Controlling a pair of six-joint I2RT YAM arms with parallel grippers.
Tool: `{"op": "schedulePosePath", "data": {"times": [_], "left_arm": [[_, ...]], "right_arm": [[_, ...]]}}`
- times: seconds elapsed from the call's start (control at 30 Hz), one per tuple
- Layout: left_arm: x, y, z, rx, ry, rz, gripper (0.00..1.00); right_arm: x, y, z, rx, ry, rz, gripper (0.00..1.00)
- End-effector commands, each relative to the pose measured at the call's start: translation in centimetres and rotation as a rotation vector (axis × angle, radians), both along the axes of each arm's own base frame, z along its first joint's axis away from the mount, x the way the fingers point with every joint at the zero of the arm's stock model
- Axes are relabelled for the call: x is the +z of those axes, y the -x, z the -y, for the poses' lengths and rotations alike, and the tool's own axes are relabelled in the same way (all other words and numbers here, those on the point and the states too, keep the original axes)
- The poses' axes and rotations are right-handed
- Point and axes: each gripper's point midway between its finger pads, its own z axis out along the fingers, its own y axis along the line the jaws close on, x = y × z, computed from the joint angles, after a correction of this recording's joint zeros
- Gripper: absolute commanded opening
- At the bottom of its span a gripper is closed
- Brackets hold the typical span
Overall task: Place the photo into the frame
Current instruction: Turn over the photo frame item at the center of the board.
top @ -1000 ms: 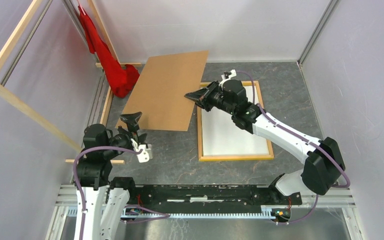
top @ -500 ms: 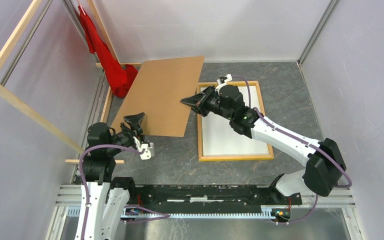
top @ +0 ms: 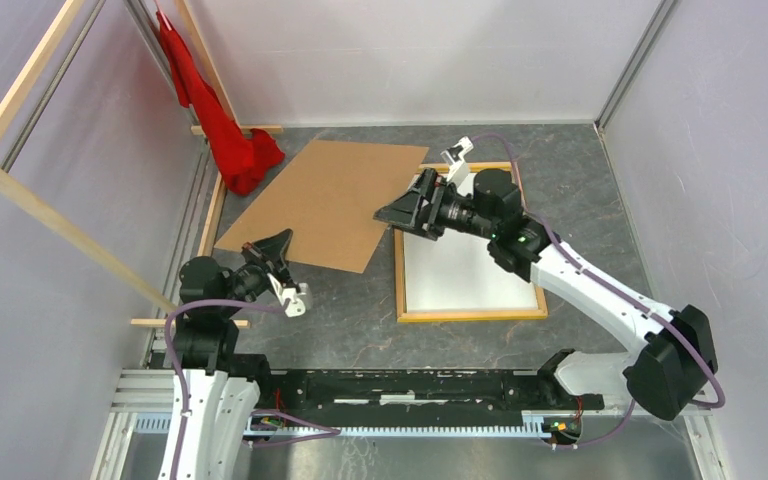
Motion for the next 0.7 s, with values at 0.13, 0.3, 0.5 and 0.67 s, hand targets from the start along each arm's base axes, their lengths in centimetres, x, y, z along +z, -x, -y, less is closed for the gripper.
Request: {"op": "schedulePosePath", "data": {"times": [0.13,0.3,0.5,0.67], "left_arm": [[10.8,1.3,-0.5,0.063,0.239,0.002,0.02],[11.0,1.6,-0.3,0.074,0.283,-0.14,0.02],[11.1,2.6,0.3,0.041,0.276,-0.227,0.02],[11.4,3.5,1.0,0.011,0.291,-0.299,0.02]], "right_arm": [[5.3,-0.3,5.1,0.147,0.286,0.535,0.98],[8.4,-2.5,10.3,-0.115,0.505,0.874,0.98],[10.7,-0.4,10.4,-0.041,0.511,1.19,0.98],[10.6,0.8,8.5,0.177,0.527,1.344,0.98]]}}
